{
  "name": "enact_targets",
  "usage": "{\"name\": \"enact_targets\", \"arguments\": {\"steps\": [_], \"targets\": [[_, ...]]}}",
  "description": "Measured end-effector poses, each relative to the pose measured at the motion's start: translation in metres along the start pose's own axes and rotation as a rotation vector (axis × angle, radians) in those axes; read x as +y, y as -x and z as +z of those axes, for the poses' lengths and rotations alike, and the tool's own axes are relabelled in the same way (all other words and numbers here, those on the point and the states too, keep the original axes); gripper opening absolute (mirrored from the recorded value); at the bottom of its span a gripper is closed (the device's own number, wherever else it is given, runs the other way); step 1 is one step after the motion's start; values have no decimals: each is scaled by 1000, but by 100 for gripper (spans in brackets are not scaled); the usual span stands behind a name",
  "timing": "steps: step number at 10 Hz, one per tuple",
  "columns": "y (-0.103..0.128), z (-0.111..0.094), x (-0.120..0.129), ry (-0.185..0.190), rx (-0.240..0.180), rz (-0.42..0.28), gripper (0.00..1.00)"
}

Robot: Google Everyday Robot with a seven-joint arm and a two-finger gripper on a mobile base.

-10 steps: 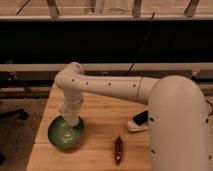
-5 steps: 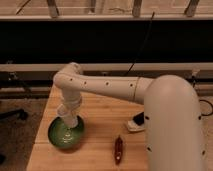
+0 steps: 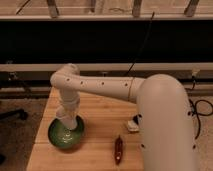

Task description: Place the ceramic cup in the ceramic bowl

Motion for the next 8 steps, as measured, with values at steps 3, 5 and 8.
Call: {"name": "enact_targets", "arguments": {"steps": [3,5,8], "targets": [[4,0,-1,4,3,-15,80],[7,-5,-2,4,19,-29,80],[10,-18,-1,-6,49,-30,80]]}}
